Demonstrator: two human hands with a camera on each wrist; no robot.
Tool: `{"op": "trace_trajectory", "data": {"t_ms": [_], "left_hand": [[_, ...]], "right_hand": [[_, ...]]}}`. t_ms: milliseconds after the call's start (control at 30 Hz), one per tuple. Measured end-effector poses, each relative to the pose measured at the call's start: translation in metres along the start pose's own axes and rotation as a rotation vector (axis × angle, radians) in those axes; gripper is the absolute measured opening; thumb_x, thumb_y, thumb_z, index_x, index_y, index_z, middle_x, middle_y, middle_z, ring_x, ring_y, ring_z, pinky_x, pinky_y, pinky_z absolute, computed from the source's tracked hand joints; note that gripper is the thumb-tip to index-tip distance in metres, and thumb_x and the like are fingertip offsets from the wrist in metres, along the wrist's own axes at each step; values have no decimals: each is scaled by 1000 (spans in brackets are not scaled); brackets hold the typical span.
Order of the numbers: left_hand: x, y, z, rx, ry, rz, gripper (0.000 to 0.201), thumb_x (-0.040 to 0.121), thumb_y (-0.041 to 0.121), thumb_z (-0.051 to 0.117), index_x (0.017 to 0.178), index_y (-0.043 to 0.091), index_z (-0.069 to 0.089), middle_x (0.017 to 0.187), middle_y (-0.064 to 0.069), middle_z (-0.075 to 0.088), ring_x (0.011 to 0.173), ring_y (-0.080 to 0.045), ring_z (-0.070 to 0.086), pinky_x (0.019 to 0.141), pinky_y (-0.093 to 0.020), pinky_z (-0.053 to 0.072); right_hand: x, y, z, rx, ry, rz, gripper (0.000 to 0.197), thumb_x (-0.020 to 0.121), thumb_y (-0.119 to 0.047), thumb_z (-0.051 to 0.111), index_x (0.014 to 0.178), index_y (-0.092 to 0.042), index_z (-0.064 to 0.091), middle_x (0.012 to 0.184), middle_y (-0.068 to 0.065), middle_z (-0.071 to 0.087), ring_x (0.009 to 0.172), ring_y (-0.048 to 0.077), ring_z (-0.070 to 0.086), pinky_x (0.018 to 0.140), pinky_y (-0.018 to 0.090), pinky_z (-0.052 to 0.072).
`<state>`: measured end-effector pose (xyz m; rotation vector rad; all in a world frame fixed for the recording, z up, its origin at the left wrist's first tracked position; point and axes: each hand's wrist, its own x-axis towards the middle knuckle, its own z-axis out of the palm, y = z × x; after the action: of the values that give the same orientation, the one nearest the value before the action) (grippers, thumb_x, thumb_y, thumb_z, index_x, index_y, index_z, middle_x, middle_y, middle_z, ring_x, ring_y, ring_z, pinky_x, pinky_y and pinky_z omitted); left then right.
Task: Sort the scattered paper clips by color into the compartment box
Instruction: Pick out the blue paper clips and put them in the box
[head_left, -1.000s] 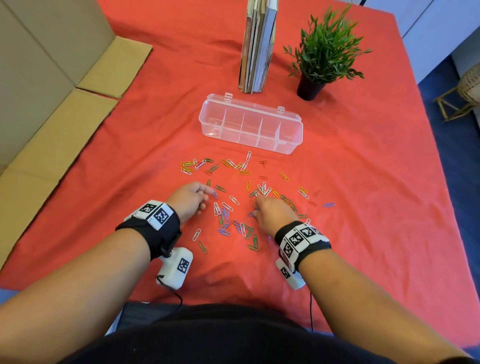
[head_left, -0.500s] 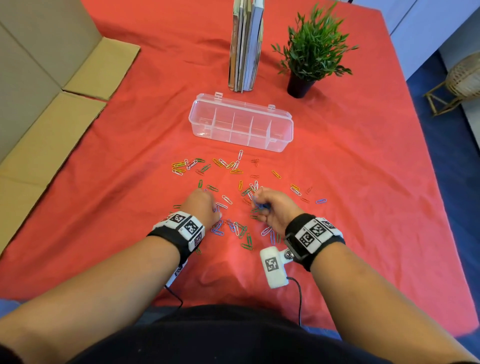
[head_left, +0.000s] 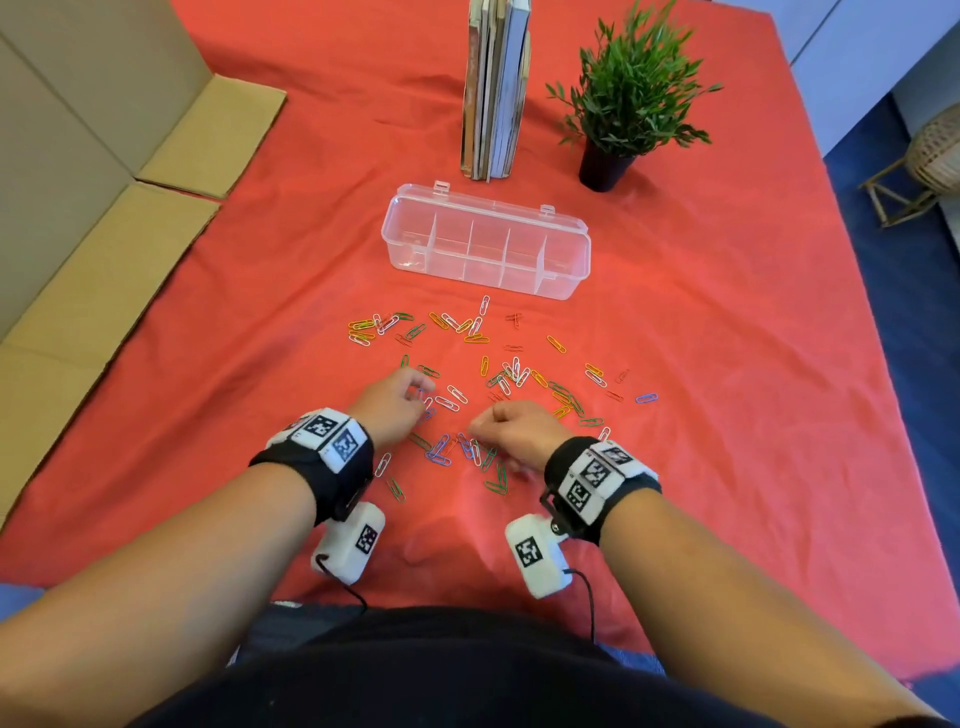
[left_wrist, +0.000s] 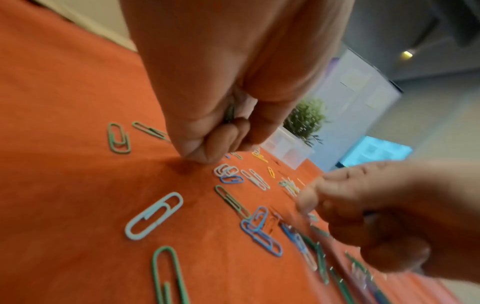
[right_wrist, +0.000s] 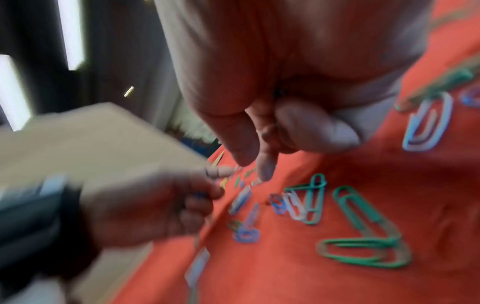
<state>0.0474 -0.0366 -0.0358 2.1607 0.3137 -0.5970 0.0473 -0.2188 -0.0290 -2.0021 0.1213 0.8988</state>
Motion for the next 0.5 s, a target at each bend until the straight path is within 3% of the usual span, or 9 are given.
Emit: {"op": "trace_trajectory", "data": {"t_ms": [67,100,167,233,300,400,433,500], "left_hand": [[-3,1,-2,-272,-37,-132,28,83,-2,38,79,20,54,58,-1,38,45,-14,37,43,-20,30],[-6,3,-4,-412,-47,-192,29,81,-4,36,73,17,53,57,-2,36,40,-11,37,39,-16,31],[-14,7,-5,-579,-76,-259,27,82,-5,34,68,13,48,60,-3,38,33,-7,40,35,-12,33],[-17,7,-5,-626,-125,-256,29,82,-9,30,71,11,47,64,-6,43,43,-10,45,36,-13,40],[-20,8,-3,-607,-152,-237,32,82,-11,28,74,11,49,66,-6,45,53,-14,45,40,-17,44],[-19,7,4,-559,-124,-268,24,83,2,38,69,13,53,59,-2,39,47,-13,40,43,-19,39],[-18,6,6,-503,-110,-246,22,84,8,43,66,15,54,57,-1,39,44,-13,39,45,-20,37],[-14,-1,10,-242,-86,-77,21,84,16,55,64,20,56,63,-3,51,50,-15,45,54,-25,39]], "right_hand": [[3,-1,4,-465,76,-109,13,84,-27,60,93,-18,62,87,1,62,81,19,57,73,29,46],[4,-1,8,-616,98,-152,19,84,-29,60,98,-16,60,95,4,64,90,22,58,76,27,43],[5,1,18,-772,125,-256,26,84,-25,57,105,-10,54,109,11,63,103,27,59,81,30,43],[6,1,25,-853,142,-307,24,84,-13,49,107,-5,52,114,18,60,108,32,57,86,35,45],[9,-3,23,-872,129,-263,26,85,-8,44,108,-3,54,116,20,61,109,34,58,86,36,46],[15,-12,8,-772,145,-140,22,88,-21,48,100,-8,61,109,17,66,104,32,61,81,33,48],[16,-14,2,-707,153,-115,18,87,-24,50,91,-12,62,101,14,69,96,30,63,74,30,49],[18,-16,-13,-534,151,-83,16,86,-24,53,71,-20,58,76,6,66,70,24,62,54,24,46]]}}
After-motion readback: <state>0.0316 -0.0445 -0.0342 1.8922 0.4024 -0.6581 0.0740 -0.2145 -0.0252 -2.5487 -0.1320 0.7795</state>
